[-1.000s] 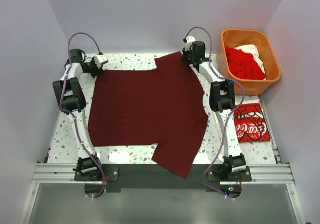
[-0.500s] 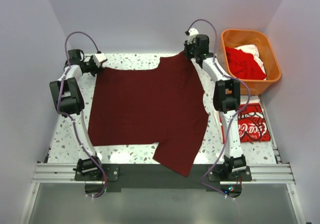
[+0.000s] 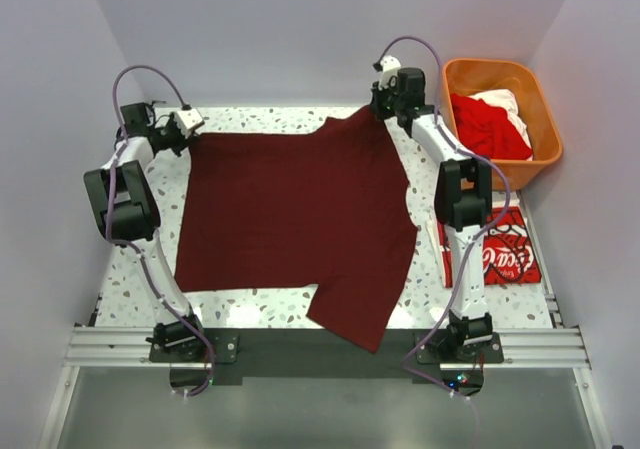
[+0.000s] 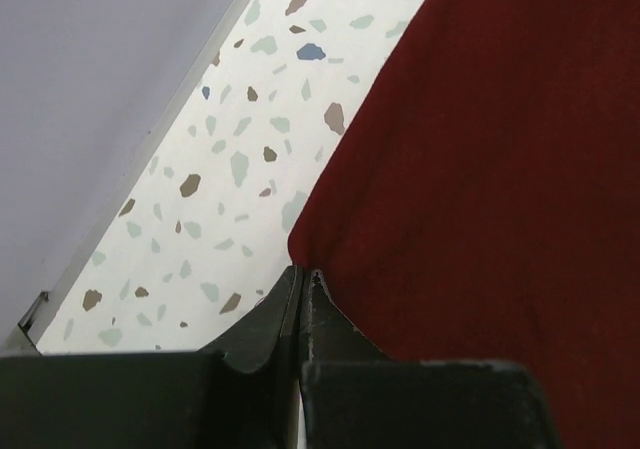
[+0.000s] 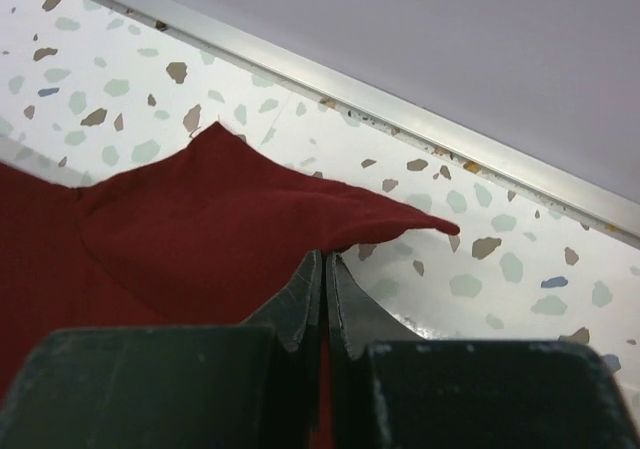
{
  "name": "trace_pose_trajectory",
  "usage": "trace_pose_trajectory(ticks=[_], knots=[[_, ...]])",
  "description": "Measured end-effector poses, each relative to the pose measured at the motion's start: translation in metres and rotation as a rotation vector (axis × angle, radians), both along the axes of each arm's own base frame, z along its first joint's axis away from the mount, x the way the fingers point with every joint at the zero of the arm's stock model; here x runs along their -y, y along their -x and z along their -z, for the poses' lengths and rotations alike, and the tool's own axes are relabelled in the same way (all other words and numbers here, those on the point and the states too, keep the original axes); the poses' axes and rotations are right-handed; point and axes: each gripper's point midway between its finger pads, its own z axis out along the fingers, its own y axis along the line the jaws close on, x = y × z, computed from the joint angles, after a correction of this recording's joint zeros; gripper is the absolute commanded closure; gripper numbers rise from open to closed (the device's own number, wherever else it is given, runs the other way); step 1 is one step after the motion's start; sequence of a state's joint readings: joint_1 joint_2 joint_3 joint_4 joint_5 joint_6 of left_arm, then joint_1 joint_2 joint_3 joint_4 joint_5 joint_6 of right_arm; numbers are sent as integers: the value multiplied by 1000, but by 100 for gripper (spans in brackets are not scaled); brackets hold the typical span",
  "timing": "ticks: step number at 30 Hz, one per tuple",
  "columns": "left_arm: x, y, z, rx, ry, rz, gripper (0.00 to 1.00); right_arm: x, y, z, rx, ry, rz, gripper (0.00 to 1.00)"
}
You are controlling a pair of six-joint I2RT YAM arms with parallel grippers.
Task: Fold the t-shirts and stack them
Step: Fold the tshirt
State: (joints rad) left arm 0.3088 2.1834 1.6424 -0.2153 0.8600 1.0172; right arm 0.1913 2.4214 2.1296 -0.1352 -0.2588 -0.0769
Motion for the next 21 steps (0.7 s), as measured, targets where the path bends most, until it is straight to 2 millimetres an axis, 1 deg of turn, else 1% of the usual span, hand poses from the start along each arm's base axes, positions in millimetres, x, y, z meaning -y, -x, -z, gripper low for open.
trace_pose_trajectory(ticks=[2,5,8,11,13,17,21], knots=[[-5,6,-2,2,-3,-4,100,2,7,-1,-13,1,-5,100],[-9,15,-7,12,-9,5,100,5,19,-11,-17,-2,-16,100],[-9,21,-10,23,-26,26,100,8,30,-23,-14,-3,-29,100],[-7,30,-10,24,-42,48,100,8,41,-35,-6,-6,-47,100],[-4,36,-10,23,-49,61,100,7,48,-40,-6,-7,-62,100],[-3,46,-11,24,-59,77,100,9,63,-42,-24,-2,-75,100],[-8,53,-13,32,-66,77,100,10,81,-37,-56,1,-87,100]])
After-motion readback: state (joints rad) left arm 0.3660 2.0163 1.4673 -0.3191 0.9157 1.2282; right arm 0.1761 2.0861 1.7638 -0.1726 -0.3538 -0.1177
